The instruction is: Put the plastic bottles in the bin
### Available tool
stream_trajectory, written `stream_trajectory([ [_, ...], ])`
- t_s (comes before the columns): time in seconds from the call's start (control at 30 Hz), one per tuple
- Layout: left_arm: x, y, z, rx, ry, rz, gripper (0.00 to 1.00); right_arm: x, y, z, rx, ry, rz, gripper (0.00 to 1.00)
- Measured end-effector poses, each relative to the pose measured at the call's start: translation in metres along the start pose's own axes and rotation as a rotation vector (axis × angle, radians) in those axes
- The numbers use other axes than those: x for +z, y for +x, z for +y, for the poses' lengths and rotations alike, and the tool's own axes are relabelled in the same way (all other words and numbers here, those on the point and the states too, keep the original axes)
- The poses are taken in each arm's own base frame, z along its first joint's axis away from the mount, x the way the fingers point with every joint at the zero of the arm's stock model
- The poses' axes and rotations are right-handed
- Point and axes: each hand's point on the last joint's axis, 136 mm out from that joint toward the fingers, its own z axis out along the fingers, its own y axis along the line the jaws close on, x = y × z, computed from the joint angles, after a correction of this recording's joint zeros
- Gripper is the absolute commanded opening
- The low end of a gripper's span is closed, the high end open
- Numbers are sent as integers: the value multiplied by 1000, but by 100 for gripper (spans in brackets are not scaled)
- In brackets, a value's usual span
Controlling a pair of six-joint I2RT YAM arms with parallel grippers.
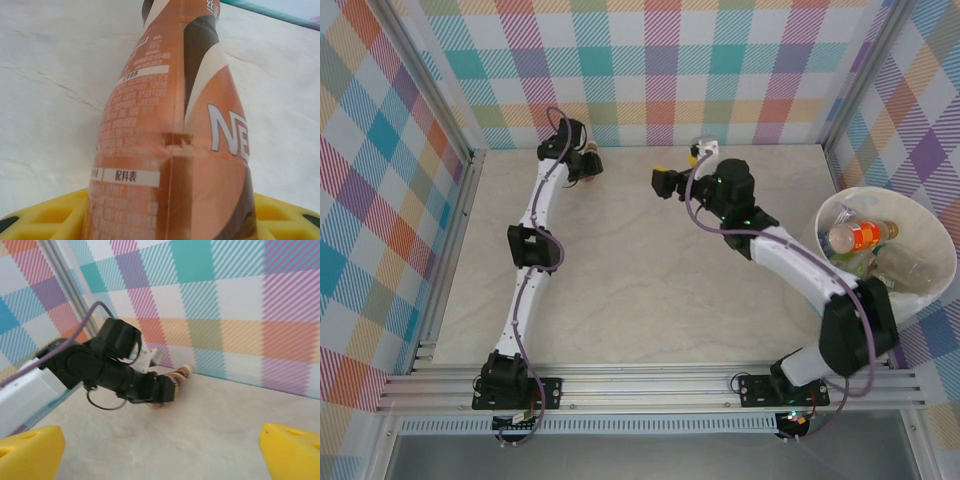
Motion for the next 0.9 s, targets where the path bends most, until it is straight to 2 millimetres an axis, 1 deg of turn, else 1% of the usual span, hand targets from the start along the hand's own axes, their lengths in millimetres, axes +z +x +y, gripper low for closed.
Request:
stream_trajectory([
  [0.1, -43, -1, -55, 96, 76, -19, 45, -52, -13, -3, 8, 53, -35, 100],
  [0.17, -84, -1, -106, 172, 163, -56, 45, -87, -24, -5, 18, 95, -68, 100],
  [0.2, -100, 1, -124, 201, 198, -69, 45, -100, -29, -7, 19, 114, -81, 100],
  [0.27, -145, 8, -170, 274, 289, -104, 44, -133, -42, -10, 26, 162, -117, 100],
  [0.3, -162, 12, -187, 302, 327, -117, 44, -145, -45, -12, 28, 178, -128, 100],
  [0.37, -201, 26, -225, 365, 425, -135, 43, -172, -50, -16, 33, 219, -139, 100],
  [0.47, -244, 50, -268, 435, 567, -129, 42, -206, -55, -25, 57, 295, -156, 100],
  [0.53, -260, 66, -289, 464, 644, -112, 42, -230, -56, -33, 78, 356, -176, 99],
  [0.63, -275, 88, -319, 497, 755, -84, 41, -267, -53, -48, 111, 451, -217, 100],
  [0.73, -285, 106, -346, 524, 841, -70, 41, -308, -50, -63, 154, 552, -277, 100],
  [0.83, -292, 135, -375, 570, 941, -35, 41, -343, -43, -77, 200, 642, -323, 100],
  [0.9, -298, 158, -393, 605, 1003, -1, 41, -361, -39, -83, 219, 695, -325, 100],
])
